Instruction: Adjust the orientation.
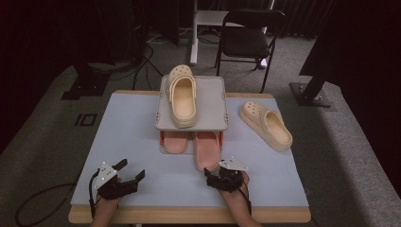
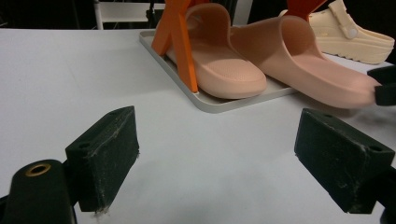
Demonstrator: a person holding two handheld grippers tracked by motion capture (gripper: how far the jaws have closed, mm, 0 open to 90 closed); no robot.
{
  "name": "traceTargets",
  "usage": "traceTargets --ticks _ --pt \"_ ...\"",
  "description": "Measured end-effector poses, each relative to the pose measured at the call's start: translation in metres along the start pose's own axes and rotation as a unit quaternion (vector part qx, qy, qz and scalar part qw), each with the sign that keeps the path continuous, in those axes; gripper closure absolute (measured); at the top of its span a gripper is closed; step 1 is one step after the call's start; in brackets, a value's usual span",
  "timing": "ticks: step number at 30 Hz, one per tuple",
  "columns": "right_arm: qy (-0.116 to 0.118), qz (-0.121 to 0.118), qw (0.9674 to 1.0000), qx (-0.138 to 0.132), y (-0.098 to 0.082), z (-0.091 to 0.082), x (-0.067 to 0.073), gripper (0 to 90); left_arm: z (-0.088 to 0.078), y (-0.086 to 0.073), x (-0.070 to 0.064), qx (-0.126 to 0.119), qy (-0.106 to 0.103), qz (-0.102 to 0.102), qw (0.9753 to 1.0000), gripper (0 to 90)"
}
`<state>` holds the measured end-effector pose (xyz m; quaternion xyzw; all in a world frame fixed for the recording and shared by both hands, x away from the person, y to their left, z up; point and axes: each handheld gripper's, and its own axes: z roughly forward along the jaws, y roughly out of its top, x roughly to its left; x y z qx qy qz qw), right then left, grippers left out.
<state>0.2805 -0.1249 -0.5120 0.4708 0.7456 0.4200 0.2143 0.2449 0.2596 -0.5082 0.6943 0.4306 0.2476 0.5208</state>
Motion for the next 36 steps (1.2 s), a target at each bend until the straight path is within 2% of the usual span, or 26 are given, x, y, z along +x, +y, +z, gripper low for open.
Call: traceTargets --ticks 9,20,27,36 --pt "-0.019 0.006 0.9998 -0.006 0.014 0.018 -0.010 20.7 0.001 -0.001 0.000 0.000 0.000 -0.001 1.0000 13.5" --pt "-0.039 0.006 0.9992 -0.008 0.027 0.038 -0.013 20.4 0.001 -0.001 0.000 0.001 -0.001 -0.002 1.0000 13.5" --pt "-0.022 0.007 0.9997 -0.002 0.028 0.039 -0.014 19.8 0.001 -0.001 0.000 0.001 -0.002 -0.002 1.0000 13.5" --pt "-0.002 0.003 1.0000 -0.002 0.025 0.025 -0.017 20.2 0.002 -0.001 0.000 0.003 -0.002 -0.001 1.0000 13.5"
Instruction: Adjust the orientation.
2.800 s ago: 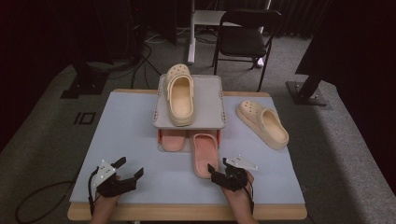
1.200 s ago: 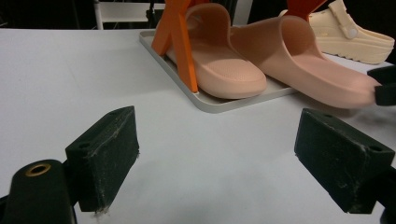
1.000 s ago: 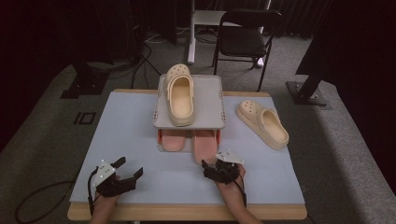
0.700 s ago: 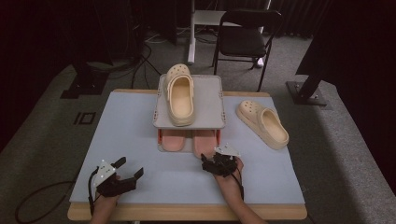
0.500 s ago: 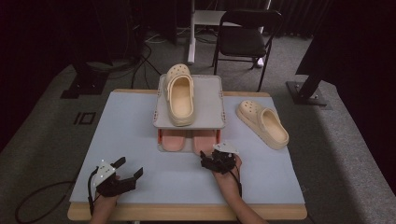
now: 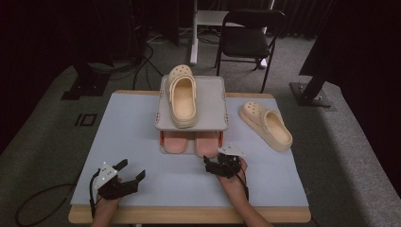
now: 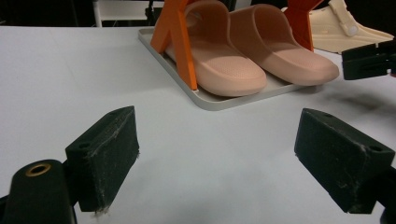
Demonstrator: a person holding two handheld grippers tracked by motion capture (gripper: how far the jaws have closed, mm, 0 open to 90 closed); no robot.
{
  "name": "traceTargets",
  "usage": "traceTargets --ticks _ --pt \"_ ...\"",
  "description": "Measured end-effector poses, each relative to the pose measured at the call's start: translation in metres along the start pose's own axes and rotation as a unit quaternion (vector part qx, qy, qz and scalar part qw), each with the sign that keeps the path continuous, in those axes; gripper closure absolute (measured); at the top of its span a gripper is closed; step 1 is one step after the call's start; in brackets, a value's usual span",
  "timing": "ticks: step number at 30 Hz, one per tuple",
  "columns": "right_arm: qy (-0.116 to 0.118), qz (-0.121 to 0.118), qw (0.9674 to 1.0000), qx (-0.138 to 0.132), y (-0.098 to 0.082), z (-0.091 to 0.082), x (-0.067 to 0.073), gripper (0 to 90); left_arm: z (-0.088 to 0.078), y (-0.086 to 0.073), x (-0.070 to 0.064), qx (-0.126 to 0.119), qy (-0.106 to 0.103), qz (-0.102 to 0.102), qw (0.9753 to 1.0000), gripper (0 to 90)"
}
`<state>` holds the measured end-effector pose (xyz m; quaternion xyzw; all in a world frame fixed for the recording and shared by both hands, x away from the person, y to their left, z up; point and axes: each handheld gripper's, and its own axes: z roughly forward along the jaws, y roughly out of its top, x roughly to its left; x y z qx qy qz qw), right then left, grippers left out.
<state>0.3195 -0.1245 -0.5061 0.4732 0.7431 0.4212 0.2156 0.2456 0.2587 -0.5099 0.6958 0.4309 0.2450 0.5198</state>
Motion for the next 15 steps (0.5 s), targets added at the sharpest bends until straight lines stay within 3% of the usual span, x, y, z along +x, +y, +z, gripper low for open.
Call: traceTargets --ticks 7,15 --pt "0.016 0.007 0.9998 0.003 -0.004 -0.014 -0.008 20.7 0.000 0.000 0.000 0.000 -0.001 -0.001 1.0000 13.5" --pt "-0.007 -0.001 1.0000 0.000 -0.007 -0.028 -0.024 20.9 0.001 0.000 0.000 0.001 -0.001 0.001 1.0000 13.5"
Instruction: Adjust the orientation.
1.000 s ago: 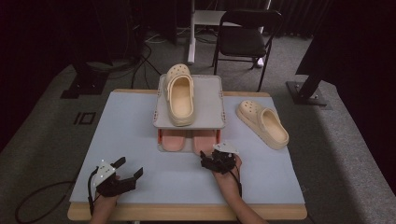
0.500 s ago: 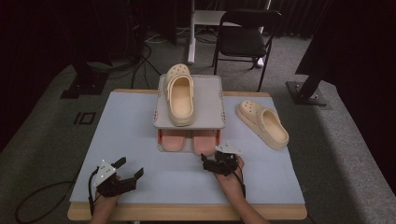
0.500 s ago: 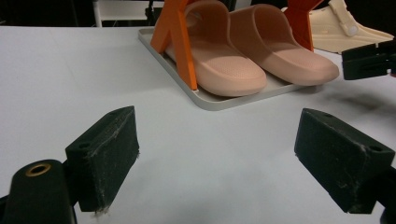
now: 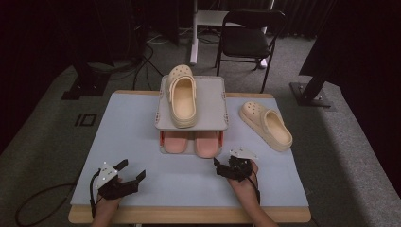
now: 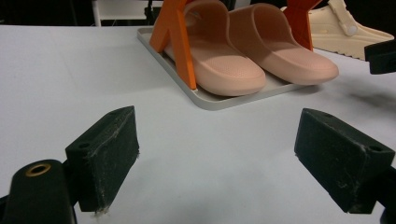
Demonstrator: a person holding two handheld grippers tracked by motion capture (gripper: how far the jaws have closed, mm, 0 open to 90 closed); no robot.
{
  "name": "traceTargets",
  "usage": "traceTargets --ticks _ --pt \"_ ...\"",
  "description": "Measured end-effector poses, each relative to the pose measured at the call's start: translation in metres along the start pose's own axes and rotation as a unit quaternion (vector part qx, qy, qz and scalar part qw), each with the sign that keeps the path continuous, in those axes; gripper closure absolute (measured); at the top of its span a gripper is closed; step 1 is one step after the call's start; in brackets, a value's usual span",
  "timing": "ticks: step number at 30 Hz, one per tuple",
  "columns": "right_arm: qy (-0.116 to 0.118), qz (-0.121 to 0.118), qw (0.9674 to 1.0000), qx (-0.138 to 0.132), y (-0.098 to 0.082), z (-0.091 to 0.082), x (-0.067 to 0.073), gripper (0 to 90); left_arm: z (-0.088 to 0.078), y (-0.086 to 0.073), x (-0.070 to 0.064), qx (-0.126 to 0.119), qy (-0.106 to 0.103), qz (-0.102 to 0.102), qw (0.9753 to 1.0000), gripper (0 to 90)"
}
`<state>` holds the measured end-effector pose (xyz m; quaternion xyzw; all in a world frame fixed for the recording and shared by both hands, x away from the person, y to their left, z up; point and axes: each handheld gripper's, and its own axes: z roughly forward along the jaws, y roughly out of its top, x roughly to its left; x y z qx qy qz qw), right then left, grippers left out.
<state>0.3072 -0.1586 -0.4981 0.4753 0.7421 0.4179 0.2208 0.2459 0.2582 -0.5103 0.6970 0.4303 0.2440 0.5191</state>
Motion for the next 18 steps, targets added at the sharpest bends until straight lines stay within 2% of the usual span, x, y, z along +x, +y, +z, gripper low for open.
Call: traceTargets --ticks 5,15,16,18 --pt "-0.001 0.002 1.0000 0.003 -0.002 0.005 -0.002 20.9 0.001 0.000 -0.001 0.000 0.000 0.002 1.0000 13.5" --pt "-0.015 -0.011 0.9997 0.019 0.001 0.028 0.004 21.0 -0.001 0.000 0.001 -0.002 0.002 0.000 1.0000 13.5" --pt "-0.021 -0.009 0.9995 0.021 0.002 0.031 0.004 20.6 -0.001 0.000 0.001 -0.003 0.002 -0.001 1.0000 13.5" --pt "-0.019 -0.005 0.9996 0.022 0.004 0.036 0.003 19.9 -0.002 0.001 0.001 -0.003 0.002 0.000 1.0000 13.5"
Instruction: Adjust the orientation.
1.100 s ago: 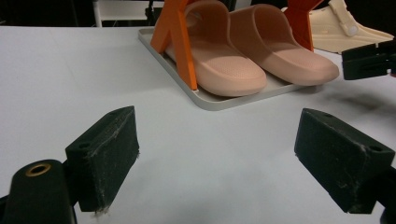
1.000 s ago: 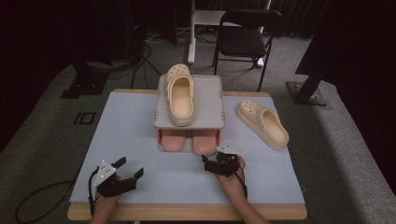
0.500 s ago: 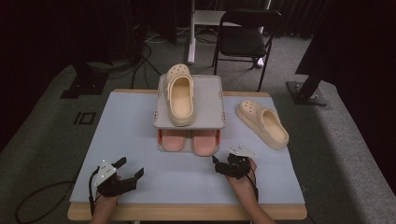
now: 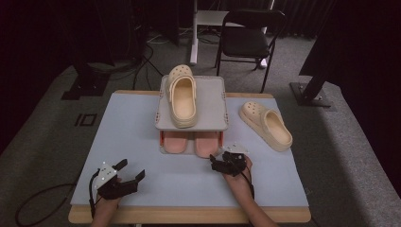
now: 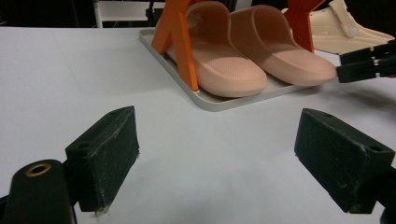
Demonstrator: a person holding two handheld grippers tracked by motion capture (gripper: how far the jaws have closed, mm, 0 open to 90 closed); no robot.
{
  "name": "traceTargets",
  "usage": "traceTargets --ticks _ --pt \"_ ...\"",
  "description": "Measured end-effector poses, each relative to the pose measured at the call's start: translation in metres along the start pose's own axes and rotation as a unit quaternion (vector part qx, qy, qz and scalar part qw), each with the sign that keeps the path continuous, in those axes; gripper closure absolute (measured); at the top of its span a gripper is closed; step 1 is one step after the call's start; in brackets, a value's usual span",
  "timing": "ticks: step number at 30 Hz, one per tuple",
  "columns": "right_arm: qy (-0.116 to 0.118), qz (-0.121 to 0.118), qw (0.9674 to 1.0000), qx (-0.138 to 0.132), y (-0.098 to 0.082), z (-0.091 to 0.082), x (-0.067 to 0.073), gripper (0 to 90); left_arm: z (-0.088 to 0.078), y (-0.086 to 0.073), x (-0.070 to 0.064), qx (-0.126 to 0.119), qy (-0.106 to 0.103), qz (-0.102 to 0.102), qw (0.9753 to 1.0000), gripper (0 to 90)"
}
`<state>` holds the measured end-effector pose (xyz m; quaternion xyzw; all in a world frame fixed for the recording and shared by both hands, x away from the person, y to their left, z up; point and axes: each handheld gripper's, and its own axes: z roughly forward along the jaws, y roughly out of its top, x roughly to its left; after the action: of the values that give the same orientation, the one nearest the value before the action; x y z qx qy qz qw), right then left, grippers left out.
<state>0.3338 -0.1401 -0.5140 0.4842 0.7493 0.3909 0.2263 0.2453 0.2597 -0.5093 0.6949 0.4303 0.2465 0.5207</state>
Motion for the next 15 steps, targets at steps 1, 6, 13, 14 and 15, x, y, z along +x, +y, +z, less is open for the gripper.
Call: traceTargets --ticks 1,6,13,14,15 --pt "-0.001 0.002 1.0000 0.001 0.0014 0.0021 0.0003 19.9 -0.0001 0.0000 0.0000 0.000 0.000 0.001 1.0000 13.5" --pt "-0.003 0.001 1.0000 0.001 0.0056 0.0101 0.0021 19.4 -0.0005 -0.0001 0.0004 -0.001 0.000 -0.002 1.0000 13.5" --pt "0.008 0.007 0.9999 -0.006 0.0051 0.0038 0.0009 20.0 -0.0006 -0.0003 0.0004 0.001 0.000 -0.002 1.0000 13.5" --pt "0.009 0.009 0.9999 -0.006 0.0053 0.0022 -0.0001 20.1 -0.0005 -0.0004 0.0001 0.001 0.000 -0.001 1.0000 13.5" --pt "0.010 0.008 0.9999 -0.006 0.0056 0.0007 -0.0013 20.1 -0.0004 -0.0004 -0.0001 0.001 0.000 -0.001 1.0000 13.5"
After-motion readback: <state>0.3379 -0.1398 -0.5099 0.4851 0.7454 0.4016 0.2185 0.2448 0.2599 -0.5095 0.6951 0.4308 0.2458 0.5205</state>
